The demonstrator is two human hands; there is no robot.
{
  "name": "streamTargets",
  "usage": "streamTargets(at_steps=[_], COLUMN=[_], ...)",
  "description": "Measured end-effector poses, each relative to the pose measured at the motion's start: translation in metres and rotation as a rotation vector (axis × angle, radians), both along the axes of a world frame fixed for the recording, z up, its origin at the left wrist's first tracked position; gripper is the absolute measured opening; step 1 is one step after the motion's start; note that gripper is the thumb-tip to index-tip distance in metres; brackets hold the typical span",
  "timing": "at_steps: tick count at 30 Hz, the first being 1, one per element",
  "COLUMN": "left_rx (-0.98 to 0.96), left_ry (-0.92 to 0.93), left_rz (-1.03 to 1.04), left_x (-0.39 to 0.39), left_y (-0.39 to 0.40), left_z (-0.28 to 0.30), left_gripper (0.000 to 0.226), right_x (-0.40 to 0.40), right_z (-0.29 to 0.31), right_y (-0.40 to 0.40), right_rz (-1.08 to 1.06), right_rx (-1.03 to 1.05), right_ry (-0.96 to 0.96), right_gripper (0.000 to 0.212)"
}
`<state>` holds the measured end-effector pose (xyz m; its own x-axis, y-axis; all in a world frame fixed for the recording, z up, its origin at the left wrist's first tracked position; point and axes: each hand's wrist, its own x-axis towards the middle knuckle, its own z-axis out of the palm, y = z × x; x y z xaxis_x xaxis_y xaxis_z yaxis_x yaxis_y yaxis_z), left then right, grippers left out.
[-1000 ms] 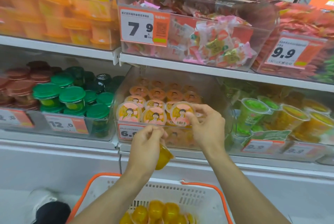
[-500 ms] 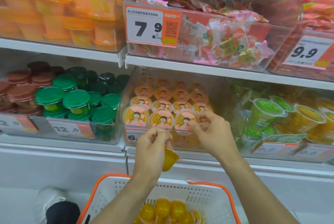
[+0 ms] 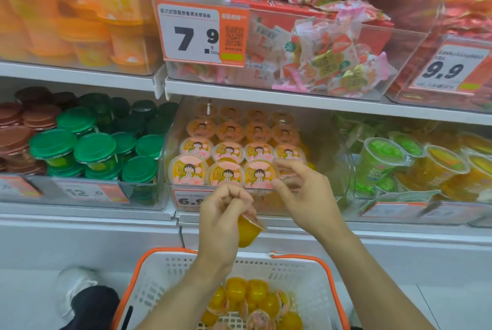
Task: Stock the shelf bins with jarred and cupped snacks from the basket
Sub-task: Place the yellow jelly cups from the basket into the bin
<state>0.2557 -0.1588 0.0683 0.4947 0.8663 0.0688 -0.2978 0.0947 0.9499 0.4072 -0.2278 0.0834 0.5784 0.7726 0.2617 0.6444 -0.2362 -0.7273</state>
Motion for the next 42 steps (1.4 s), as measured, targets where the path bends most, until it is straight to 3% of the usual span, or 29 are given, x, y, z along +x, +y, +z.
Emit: streamTargets(at_steps=[8, 13, 14, 18, 21, 24, 26, 29, 32, 36, 42], left_rx=[-0.039, 0.018, 0.072, 0.304, 0.507, 0.619, 0.674, 0.804, 0.911, 0.998, 0.983], left_ry=[-0.045, -0.117, -0.114, -0.079, 0.008, 0.117, 0.165, 0.239, 0.482, 0.756, 0.827], left_rz=[-0.050, 0.056, 0.107, 0.218, 0.185, 0.058, 0.022, 0.116, 0.217, 0.226, 0.186], left_x=[-0.002, 0.001, 0.002, 0.010, 0.011, 0.008, 0.005, 0.002, 0.000, -0.006, -0.005], left_y=[0.001, -0.009, -0.011, -0.020, -0.023, -0.023, -0.024, -0.014, 0.005, 0.021, 0.022], left_z=[0.008, 0.006, 0.005, 0.006, 0.004, 0.002, 0.006, 0.009, 0.003, -0.012, -0.017], left_gripper=[0.007, 0.014, 0.016, 0.019, 0.011, 0.029, 0.039, 0.042, 0.049, 0.060, 0.068], right_x=[0.004, -0.017, -0.023, -0.046, -0.045, -0.034, -0.024, 0.002, 0.030, 0.043, 0.037], right_z=[-0.002, 0.017, 0.021, 0.026, 0.023, 0.025, 0.027, 0.029, 0.029, 0.019, 0.000], right_y=[-0.006, -0.016, -0.020, -0.032, -0.036, -0.039, -0.040, -0.039, -0.036, -0.027, -0.013], right_rz=[-0.050, -0.149, -0.098, 0.152, 0.090, 0.079, 0.028, -0.083, -0.172, -0.152, -0.124], right_rx=[0.049, 0.304, 0.279, 0.040, 0.132, 0.187, 0.256, 0.350, 0.305, 0.112, 0.009], right_ry=[0.165, 0.054, 0.164, 0.913, 1.113, 1.004, 0.824, 0.298, -0.137, -0.321, -0.348], right_gripper=[0.036, 0.003, 0.012, 0.042, 0.039, 0.019, 0.015, 0.013, 0.017, 0.015, 0.015])
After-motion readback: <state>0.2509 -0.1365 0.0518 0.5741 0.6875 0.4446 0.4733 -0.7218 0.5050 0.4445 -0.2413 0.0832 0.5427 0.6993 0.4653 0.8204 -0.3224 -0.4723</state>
